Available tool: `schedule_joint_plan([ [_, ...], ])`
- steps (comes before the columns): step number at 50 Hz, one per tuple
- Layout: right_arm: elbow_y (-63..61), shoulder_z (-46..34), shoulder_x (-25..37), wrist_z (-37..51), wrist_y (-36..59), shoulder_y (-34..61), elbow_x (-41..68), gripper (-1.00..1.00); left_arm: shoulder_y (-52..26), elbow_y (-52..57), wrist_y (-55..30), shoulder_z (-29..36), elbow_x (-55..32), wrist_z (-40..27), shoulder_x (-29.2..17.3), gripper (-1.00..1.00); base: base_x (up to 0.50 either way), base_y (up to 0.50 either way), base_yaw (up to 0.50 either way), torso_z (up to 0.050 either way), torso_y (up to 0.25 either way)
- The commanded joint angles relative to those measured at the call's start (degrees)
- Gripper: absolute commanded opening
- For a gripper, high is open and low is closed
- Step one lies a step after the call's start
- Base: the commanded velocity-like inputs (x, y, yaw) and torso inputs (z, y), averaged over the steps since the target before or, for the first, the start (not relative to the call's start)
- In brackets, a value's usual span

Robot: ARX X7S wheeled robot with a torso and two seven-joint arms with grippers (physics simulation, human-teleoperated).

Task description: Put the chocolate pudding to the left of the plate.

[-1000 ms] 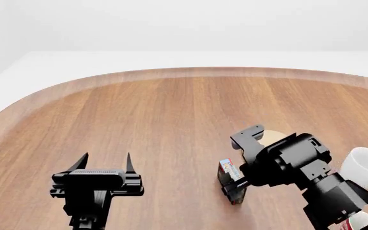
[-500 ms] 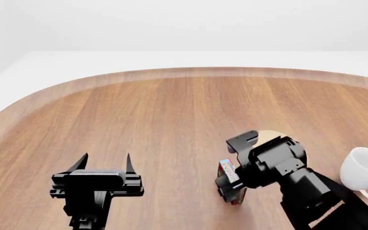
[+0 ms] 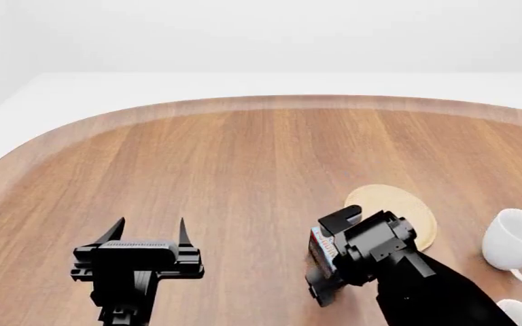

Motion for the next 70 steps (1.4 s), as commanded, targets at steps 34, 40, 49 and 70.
schedule_joint_plan([
  [34, -6.24, 12.38, 1.29, 3.44, 3.32, -0.2, -7.14, -1.0, 0.02, 0.21, 0.33, 0.83, -0.37, -0.91, -0.83, 1.0, 0.0, 0.0, 0.0, 0.0, 0.0],
  [40, -9.58, 15.21, 2.25, 7.15, 4.66, 0.16, -5.71, -1.0, 0.11, 0.27, 0.43, 0.81, -0.44, -1.09, -0.98, 1.0, 0.0, 0.0, 0.0, 0.0, 0.0],
  [49, -5.82, 16.02, 0.54, 7.99, 3.17, 3.43, -5.77, -1.0, 0.08, 0.27, 0.56, 0.87, -0.5, -1.31, -1.13, 1.0, 0.0, 0.0, 0.0, 0.0, 0.0],
  [70, 1.81, 9.99, -3.87, 11.64, 6.56, 14.19, 0.78, -1.0, -0.84, 1.7, -1.2, 0.96, -1.47, -1.07, -2.4, 1.0, 0.0, 0.0, 0.0, 0.0, 0.0],
])
